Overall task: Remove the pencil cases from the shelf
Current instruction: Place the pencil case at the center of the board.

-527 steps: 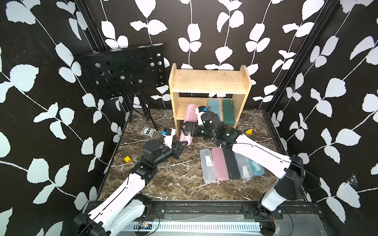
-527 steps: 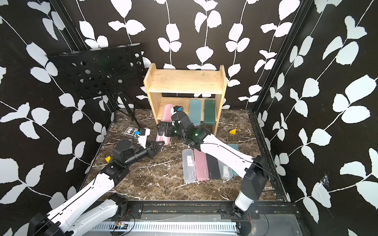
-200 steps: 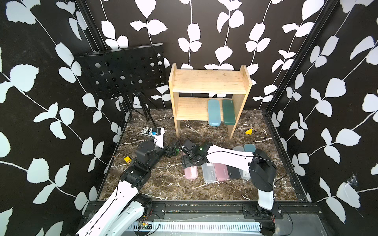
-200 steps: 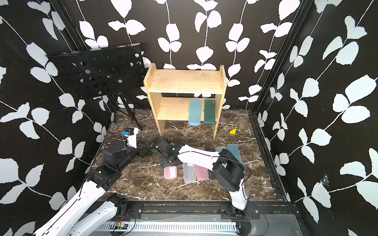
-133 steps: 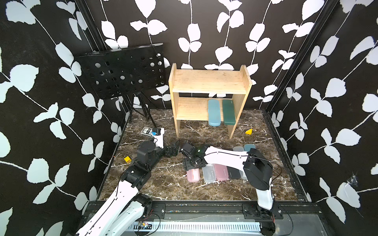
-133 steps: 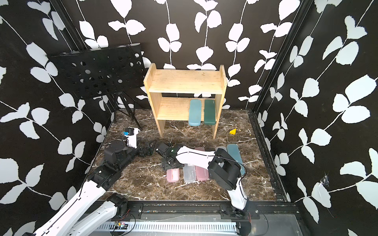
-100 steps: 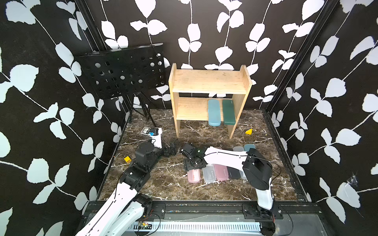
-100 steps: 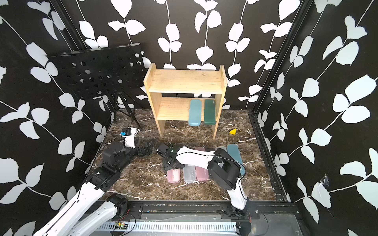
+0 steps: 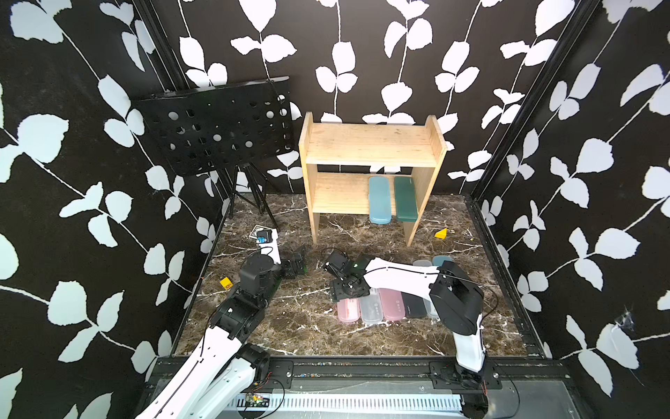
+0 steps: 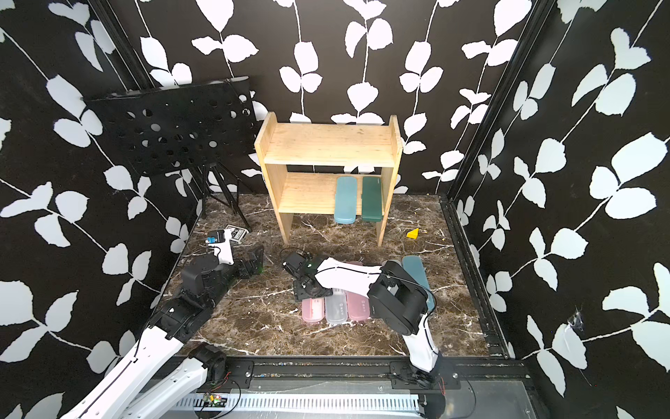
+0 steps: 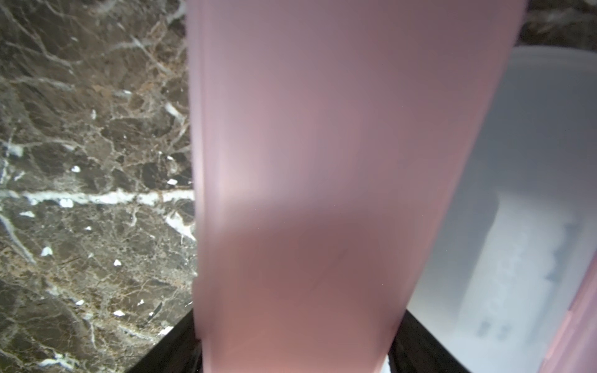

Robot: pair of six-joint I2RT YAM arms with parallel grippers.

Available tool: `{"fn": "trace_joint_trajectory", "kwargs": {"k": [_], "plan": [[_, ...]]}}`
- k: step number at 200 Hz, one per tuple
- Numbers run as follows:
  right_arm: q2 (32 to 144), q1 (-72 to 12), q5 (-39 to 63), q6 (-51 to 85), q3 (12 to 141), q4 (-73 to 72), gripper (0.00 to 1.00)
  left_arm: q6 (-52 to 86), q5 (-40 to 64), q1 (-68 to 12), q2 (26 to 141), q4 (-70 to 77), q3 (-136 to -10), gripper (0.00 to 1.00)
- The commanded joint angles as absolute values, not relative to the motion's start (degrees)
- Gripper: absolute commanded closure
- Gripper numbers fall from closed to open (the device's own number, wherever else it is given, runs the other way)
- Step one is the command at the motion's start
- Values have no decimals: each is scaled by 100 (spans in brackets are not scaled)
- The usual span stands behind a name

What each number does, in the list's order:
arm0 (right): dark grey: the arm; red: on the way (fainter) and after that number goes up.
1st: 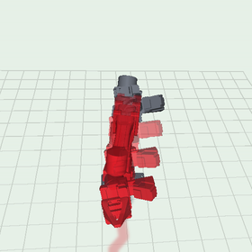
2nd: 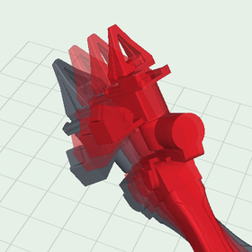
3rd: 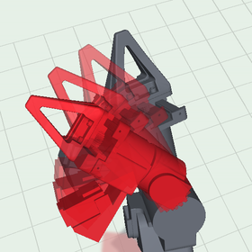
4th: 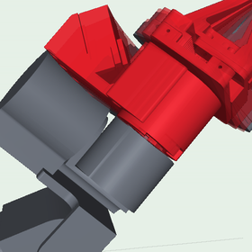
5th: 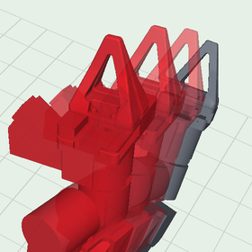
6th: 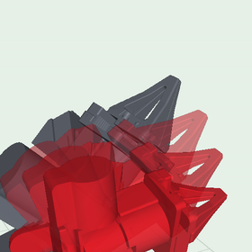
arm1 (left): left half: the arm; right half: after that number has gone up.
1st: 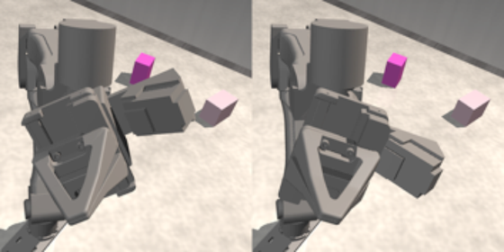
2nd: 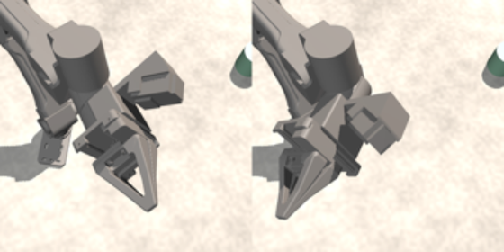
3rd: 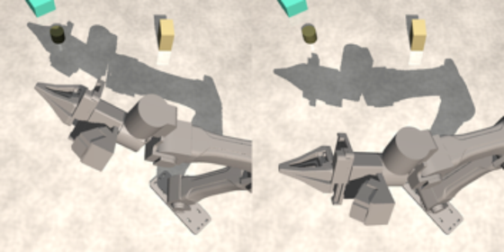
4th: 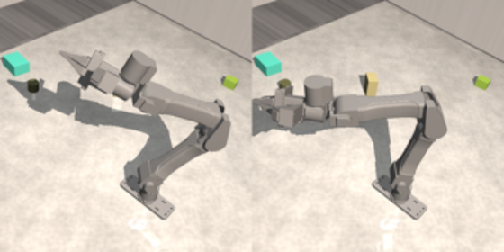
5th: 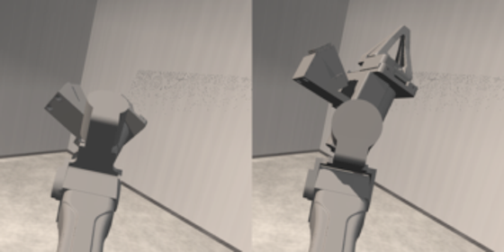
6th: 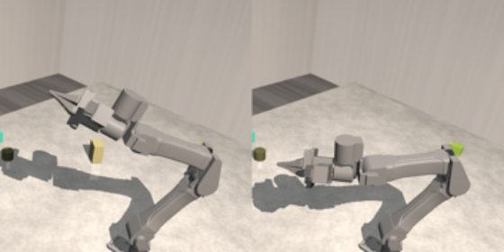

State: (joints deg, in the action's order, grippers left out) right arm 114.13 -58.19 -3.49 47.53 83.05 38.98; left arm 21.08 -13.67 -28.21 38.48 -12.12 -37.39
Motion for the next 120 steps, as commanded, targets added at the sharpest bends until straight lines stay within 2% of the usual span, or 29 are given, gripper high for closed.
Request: {"fn": "trace_joint_trajectory", "kwargs": {"k": [1, 37, 84, 120], "plan": [[11488, -5797, -517, 4715, 8165, 4083, 15, 2161, -1541, -2830, 3788, -1276, -3801, 1], [11416, -5800, -556, 4702, 8148, 4109, 8, 2162, -1542, -2822, 3823, -1301, -3806, 1], [10731, -5795, -733, 4595, 8082, 3846, 5, 2206, -1337, -2817, 3867, -1327, -3902, 1], [9552, -5516, -1046, 4456, 7830, 3536, 1, 2620, -70, -2589, 4386, -1036, -4162, 1]]}}
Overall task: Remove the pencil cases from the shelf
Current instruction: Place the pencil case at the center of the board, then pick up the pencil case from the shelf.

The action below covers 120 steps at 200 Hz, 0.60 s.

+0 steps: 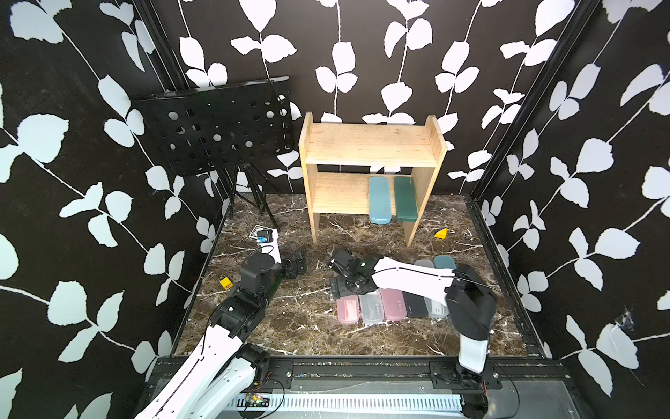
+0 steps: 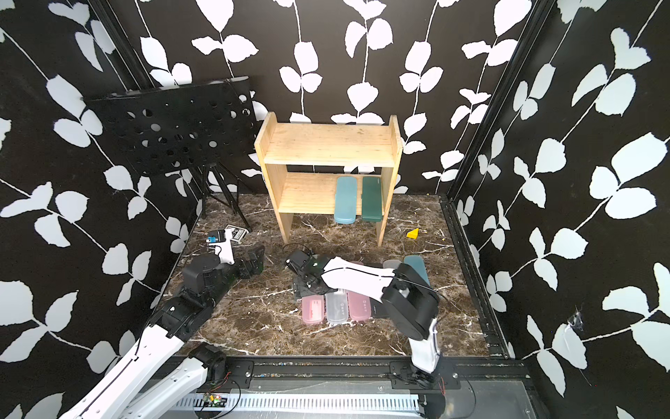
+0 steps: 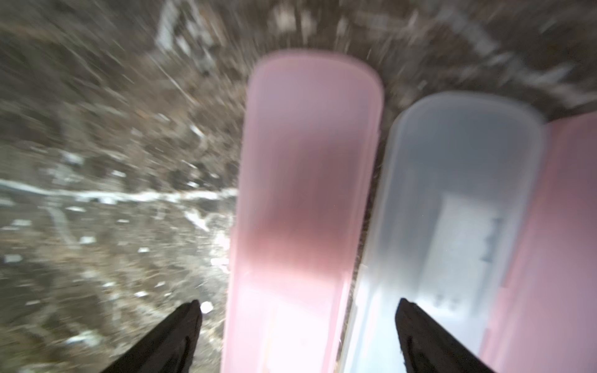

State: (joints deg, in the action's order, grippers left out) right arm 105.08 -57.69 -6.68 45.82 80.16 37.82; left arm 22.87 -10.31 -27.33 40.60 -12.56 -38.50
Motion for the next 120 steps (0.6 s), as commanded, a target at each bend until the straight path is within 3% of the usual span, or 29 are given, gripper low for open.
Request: {"fn": "trace_joint_trajectory", "kwargs": {"k": [1, 52, 120], "plan": [[9505, -5509, -1046, 4456, 7822, 3530, 1, 2637, -13, -2582, 4408, -1019, -4173, 1], [7938, -4463, -1344, 4245, 7300, 4020, 1, 4319, 2365, -2543, 6216, 1023, -4497, 1], [6599, -3495, -1513, 4135, 7009, 4541, 0, 5248, 2903, -2866, 8178, 2197, -5607, 1]]}}
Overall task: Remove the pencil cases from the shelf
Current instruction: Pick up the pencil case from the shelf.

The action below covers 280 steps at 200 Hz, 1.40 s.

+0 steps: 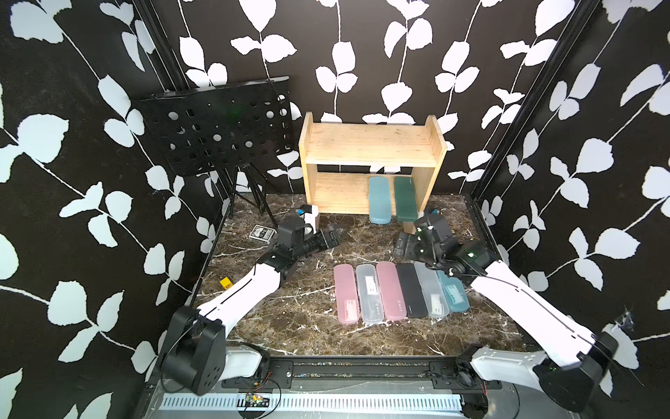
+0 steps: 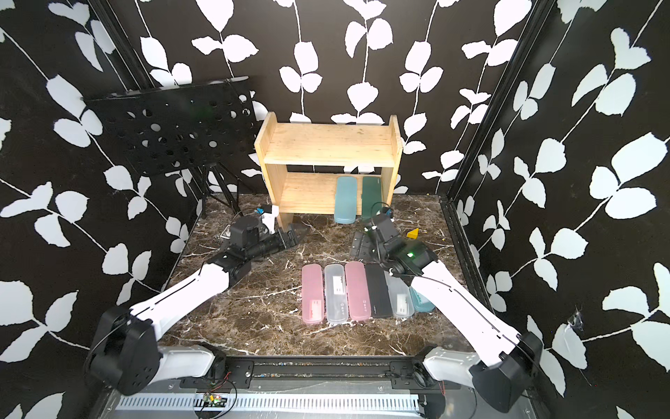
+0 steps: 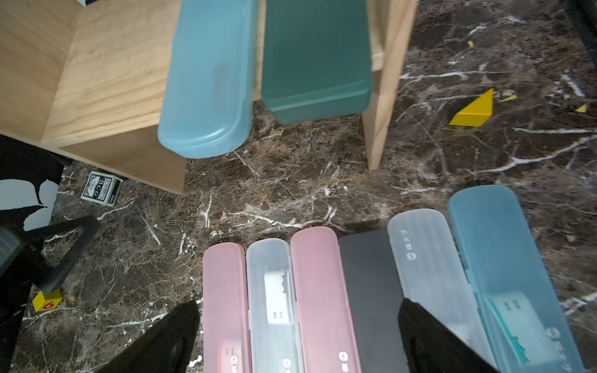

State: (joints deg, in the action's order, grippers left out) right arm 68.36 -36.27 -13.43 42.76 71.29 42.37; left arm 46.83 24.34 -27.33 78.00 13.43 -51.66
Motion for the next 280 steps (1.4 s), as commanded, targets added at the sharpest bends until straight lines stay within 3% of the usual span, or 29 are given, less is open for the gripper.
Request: {"fn": "trace_joint_trajectory", "kwargs": {"k": [1, 34, 151, 220, 263, 280], "plan": [[6587, -3488, -1512, 4133, 7011, 4542, 0, 5270, 2906, -2874, 8207, 2215, -5620, 1], [6328, -3312, -1464, 4123, 6941, 4612, 1, 5767, 2891, -3166, 9018, 2744, -6116, 2], [6135, -2950, -1258, 3894, 6989, 4849, 0, 6423, 2699, -3501, 10354, 3412, -7096, 21], [6099, -2871, -1152, 3898, 6851, 4764, 1, 6555, 2696, -3542, 10498, 3568, -7174, 43], [6082, -2861, -1135, 3893, 6850, 4780, 1, 6674, 2697, -3541, 10532, 3746, -7085, 72], [6063, -2857, -1138, 3894, 6840, 4788, 1, 6690, 2698, -3542, 10516, 3781, -7049, 74]]}}
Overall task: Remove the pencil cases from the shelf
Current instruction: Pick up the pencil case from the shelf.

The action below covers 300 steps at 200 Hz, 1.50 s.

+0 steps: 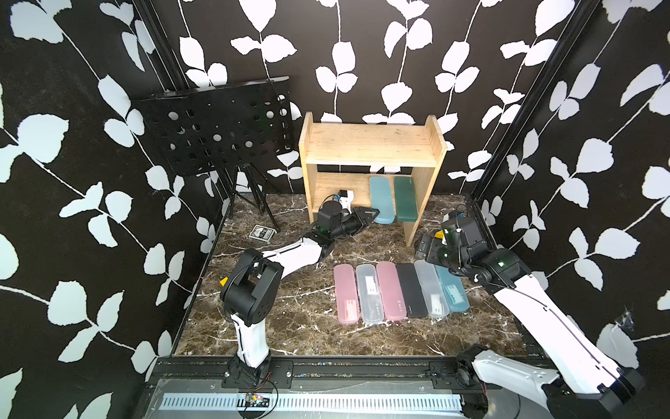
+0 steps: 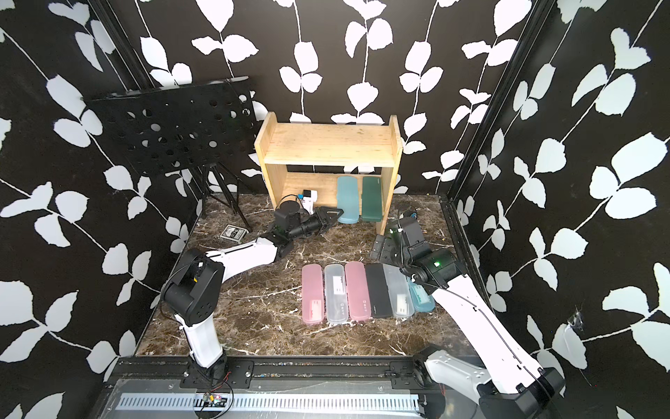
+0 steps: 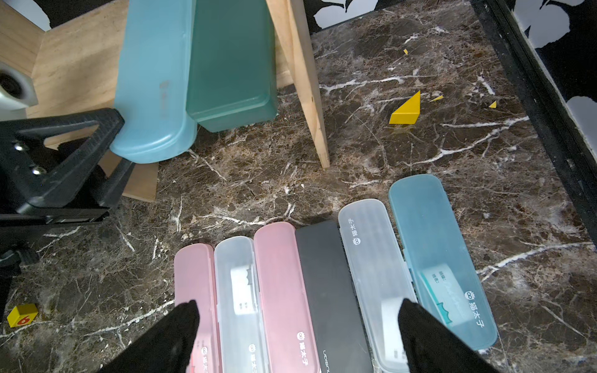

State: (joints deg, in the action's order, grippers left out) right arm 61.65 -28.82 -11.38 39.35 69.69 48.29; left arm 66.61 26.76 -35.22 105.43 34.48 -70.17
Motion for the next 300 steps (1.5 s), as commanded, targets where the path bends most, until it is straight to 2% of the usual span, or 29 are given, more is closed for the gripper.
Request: {"fn": "trace_joint_trajectory", "kwargs": {"k": [1, 27, 54, 151, 190, 218, 251, 300], "plan": [[6064, -2857, -1136, 3894, 6839, 4789, 1, 6685, 2698, -3542, 10514, 3780, -7044, 74], [6038, -2857, -1119, 3909, 6812, 4786, 1, 6661, 2690, -3542, 10499, 3752, -6984, 84], [6021, -2857, -1099, 3920, 6802, 4787, 1, 6632, 2684, -3542, 10456, 3754, -6909, 100], [5977, -2856, -891, 3979, 6780, 4622, 0, 5250, 2237, -3542, 9433, 2906, -6226, 100], [6011, -2891, -400, 4088, 6742, 4272, 1, 4605, 2236, -3542, 8915, 2944, -5702, 100], [6098, -3239, 35, 4218, 6772, 3598, 0, 4103, 2335, -3542, 8387, 3227, -5088, 100], [6529, -3662, 101, 4254, 7086, 3092, 1, 3734, 2396, -3542, 7629, 3659, -4315, 100], [7443, -4071, 426, 4235, 7562, 2223, 1, 3328, 2503, -3544, 6615, 3269, -3808, 100]]}}
